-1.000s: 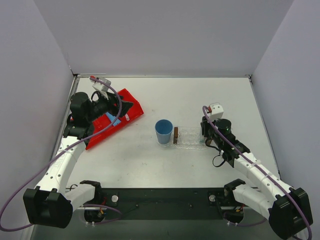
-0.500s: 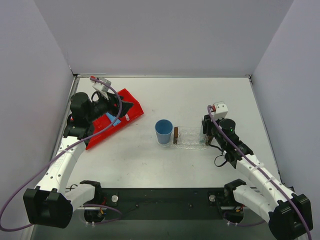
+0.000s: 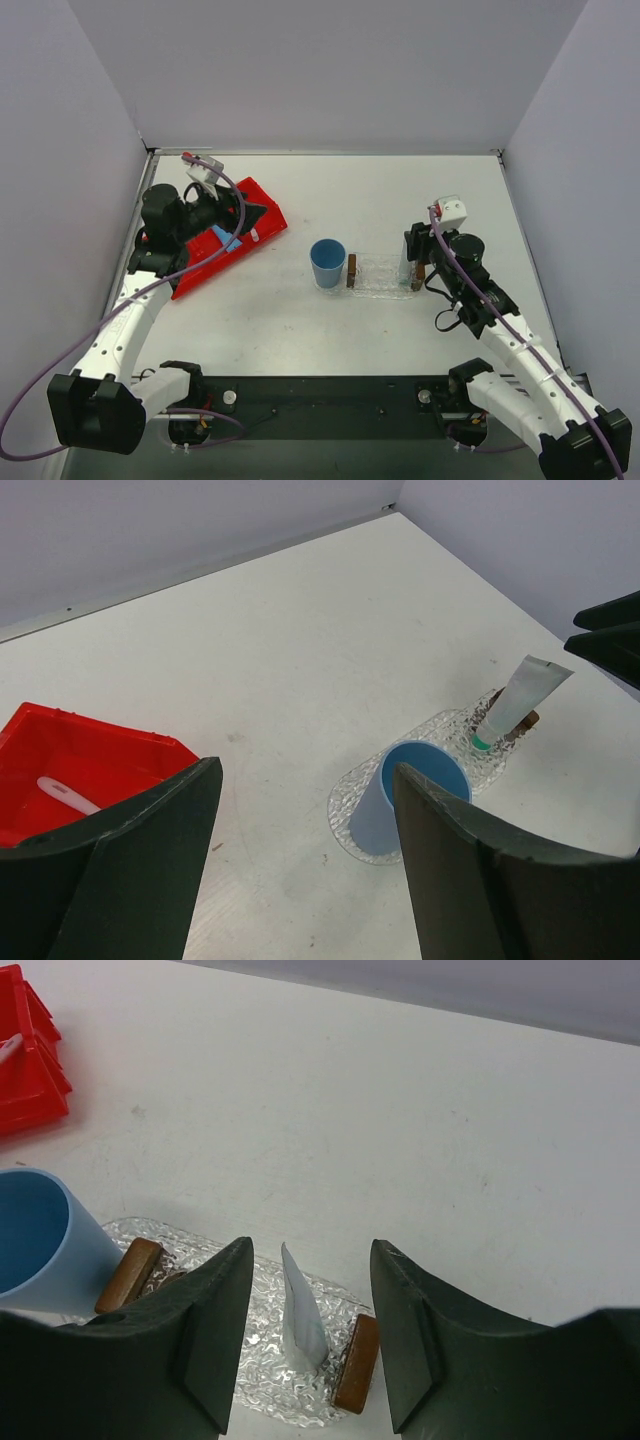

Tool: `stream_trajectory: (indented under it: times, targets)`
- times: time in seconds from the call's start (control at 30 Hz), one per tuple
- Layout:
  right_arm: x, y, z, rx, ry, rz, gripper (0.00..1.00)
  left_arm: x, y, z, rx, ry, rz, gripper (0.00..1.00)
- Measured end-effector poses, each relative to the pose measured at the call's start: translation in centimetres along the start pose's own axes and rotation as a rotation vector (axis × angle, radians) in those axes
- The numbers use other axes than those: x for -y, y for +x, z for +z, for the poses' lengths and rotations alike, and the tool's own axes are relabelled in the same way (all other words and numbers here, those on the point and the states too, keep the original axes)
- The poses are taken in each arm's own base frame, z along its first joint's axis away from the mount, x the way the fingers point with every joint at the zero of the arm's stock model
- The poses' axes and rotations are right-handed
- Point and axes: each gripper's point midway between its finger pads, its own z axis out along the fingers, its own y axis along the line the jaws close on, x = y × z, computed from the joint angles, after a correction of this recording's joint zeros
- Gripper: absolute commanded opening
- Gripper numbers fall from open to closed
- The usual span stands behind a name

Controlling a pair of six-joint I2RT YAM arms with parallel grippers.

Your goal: Prepare toiletry sets of a toothbrush and toothpaste on the tray

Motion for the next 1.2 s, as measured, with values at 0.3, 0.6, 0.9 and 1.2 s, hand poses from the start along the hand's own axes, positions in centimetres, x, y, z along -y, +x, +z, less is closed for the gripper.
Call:
stream_trajectory:
  times: [0.3, 0.6, 0.9, 1.2]
  targets:
    - [-0.1, -0.6, -0.4, -0.012, -0.022, -0.028, 0.46, -0.8, 0.8, 0.4, -0.026, -0.016, 0.010, 0.79]
    - [0.2, -2.9, -1.2, 0.027, -0.016, -0.077, 0.48, -4.7, 3.3, 1.1, -0.137, -0.165, 0.041, 0.78]
    - [1.3, -3.9, -1.7, 0.053, 0.034, -0.121, 0.56, -9.6, 7.4, 0.0, -0.278, -0.412, 0.002, 0.74]
    - [1.9, -3.7, -1.6, 0.045, 0.063, -0.141, 0.56, -13.7, 11.4, -1.7, -0.420, -0.646, -0.051, 0.71]
